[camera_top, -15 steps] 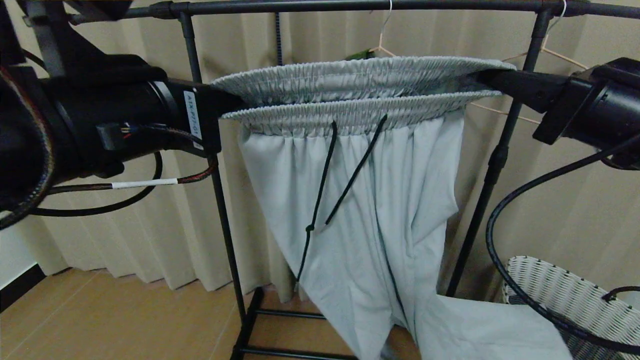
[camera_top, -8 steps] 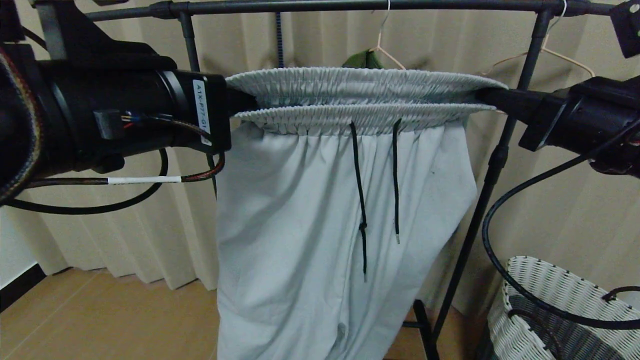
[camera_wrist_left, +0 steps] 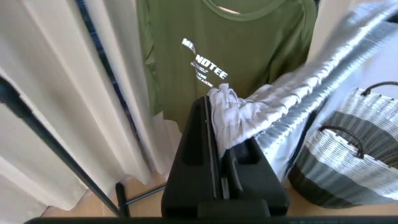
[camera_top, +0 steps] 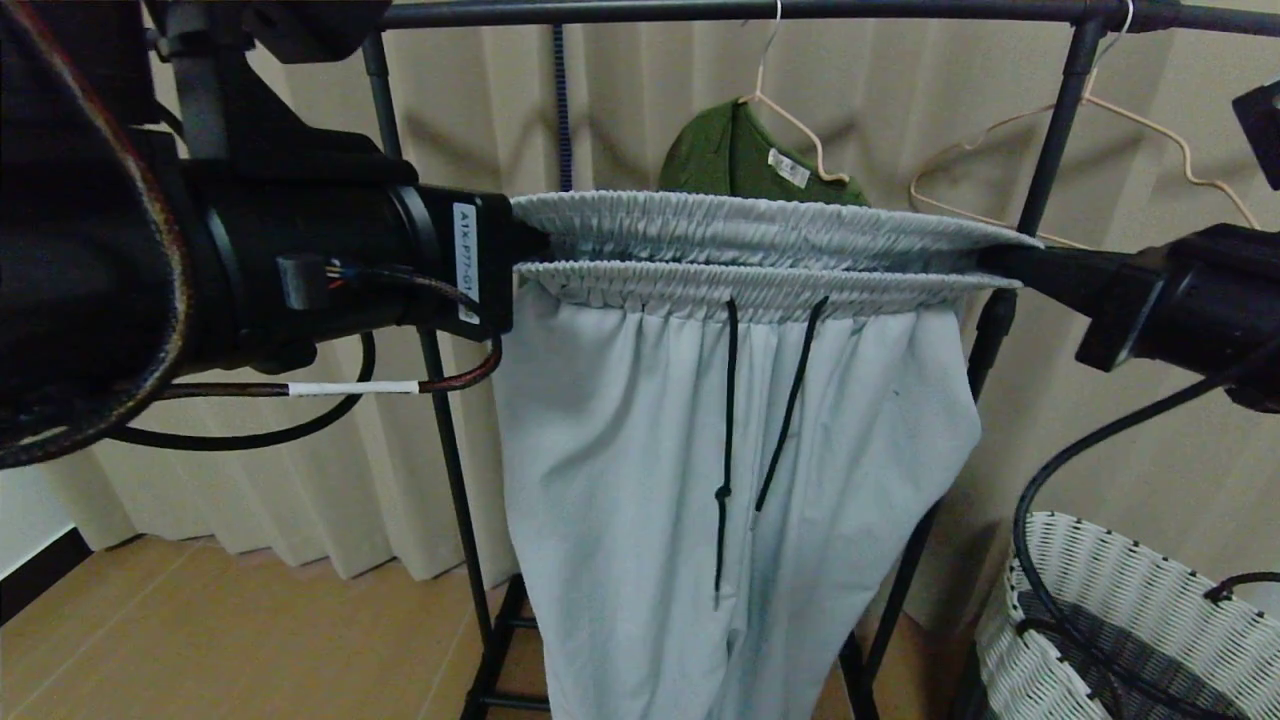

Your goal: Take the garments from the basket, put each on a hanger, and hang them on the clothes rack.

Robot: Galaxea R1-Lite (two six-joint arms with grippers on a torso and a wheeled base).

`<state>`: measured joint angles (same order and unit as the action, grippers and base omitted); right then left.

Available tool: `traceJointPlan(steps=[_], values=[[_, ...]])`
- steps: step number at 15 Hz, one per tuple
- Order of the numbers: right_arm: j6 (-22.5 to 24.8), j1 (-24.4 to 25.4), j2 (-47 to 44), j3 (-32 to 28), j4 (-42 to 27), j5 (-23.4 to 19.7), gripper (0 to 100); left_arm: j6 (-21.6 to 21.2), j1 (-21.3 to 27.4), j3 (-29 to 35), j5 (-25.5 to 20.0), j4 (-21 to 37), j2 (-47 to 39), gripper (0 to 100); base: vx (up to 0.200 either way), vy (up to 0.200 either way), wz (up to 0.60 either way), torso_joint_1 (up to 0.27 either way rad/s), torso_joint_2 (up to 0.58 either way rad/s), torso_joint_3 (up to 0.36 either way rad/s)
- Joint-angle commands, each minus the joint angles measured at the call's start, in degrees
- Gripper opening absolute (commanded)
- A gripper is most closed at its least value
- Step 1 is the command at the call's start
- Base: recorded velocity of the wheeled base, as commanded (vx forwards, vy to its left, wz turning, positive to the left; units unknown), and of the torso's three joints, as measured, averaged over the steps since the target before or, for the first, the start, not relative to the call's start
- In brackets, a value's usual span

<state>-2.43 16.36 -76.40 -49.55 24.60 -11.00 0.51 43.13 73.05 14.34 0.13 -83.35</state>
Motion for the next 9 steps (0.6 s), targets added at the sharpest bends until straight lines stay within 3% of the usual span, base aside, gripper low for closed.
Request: traceJointPlan(steps=[1,4,9], values=[[-0.12,1.31,8.11,3.32,-5.0,-0.96,0,0.1,-0.06,1.84,-0.01,-0.31,-3.49,0,0.0,0.0,0.0,0.0,0.0,0.0],[-0.21,8.34,13.12,8.6,-4.83,-3.95,0,0.1,0.02,4.12,-0.19,-0.22,-6.39,0,0.0,0.0,0.0,0.0,0.0,0.0],[0.84,7.99,11.97,8.33,-4.91,-3.68,0,0.19,0.02,2.8,-0.1,0.57,-5.42,0,0.0,0.0,0.0,0.0,0.0,0.0]])
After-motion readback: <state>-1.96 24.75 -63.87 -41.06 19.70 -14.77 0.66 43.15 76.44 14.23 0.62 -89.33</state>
